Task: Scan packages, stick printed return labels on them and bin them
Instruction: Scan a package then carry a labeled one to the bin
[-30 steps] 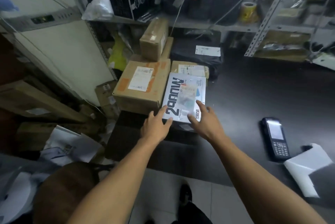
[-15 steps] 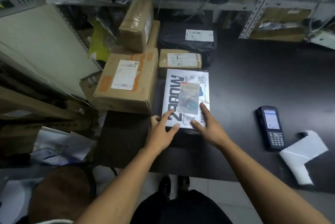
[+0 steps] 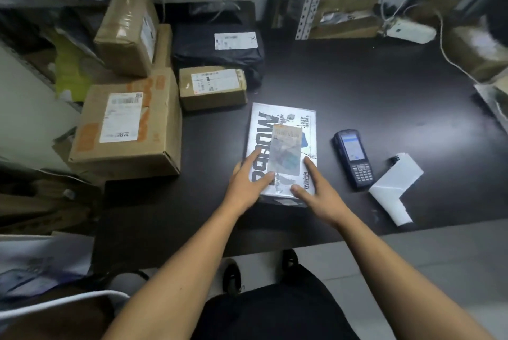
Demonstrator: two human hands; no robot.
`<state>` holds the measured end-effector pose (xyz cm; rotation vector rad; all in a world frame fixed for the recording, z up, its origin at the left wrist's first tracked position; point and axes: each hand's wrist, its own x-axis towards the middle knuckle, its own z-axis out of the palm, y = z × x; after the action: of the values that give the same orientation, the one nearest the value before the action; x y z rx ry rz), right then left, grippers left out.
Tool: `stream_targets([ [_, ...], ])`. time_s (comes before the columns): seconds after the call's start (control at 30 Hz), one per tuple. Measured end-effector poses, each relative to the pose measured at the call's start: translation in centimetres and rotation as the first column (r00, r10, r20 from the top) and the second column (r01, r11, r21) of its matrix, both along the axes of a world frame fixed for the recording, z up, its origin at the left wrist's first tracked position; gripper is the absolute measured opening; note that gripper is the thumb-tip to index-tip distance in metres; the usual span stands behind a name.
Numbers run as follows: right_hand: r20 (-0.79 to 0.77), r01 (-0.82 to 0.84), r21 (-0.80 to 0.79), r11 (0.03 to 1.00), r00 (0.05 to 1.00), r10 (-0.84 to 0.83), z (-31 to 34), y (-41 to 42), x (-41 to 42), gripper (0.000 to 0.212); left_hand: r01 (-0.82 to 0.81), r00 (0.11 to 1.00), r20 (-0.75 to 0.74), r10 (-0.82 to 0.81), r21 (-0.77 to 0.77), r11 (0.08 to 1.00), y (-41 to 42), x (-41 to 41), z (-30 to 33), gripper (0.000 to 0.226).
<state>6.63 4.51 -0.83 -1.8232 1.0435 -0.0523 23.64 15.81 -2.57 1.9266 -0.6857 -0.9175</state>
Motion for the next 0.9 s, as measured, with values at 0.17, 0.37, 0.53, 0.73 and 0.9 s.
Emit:
stream_targets([
  [0.17,0.06,-0.023,-0.01,1.0,0.998,0.023,-0.7,-2.8,-0.7,0.078,-0.018,0.997,-0.077,0.017,-0.004,1.0,-3.0,0.0,0.1,0.074],
  [0.37,-0.003,-0.205,-0.003,0.979,0.979,0.205,-0.9,-8.3,-3.1,0.078,-0.102,0.992,-0.075,0.103,0.027,0.994,-5.7,-3.9,0.9,0.087],
  [0.53,0.056,0.054,-0.189,0.98,0.997,-0.044,-0.9,-11.6,-5.1,0.06,-0.191,0.978,-0.073,0.194,0.048,0.98,-6.4,-5.7,1.7,0.085],
  [0.73,-0.276,0.076,-0.237,0.969,0.951,-0.142,-2.5,-15.2,-6.5,0.086,-0.201,0.979,-0.015,0.202,0.069,0.977,-6.9,-5.9,2.6,0.086],
  [0.9,-0.355,0.11,-0.196,0.974,0.918,-0.175,-3.1,-15.3,-5.0,0.084,-0.212,0.975,0.086,0.205,0.076,0.974,-6.9,-5.0,3.2,0.082],
])
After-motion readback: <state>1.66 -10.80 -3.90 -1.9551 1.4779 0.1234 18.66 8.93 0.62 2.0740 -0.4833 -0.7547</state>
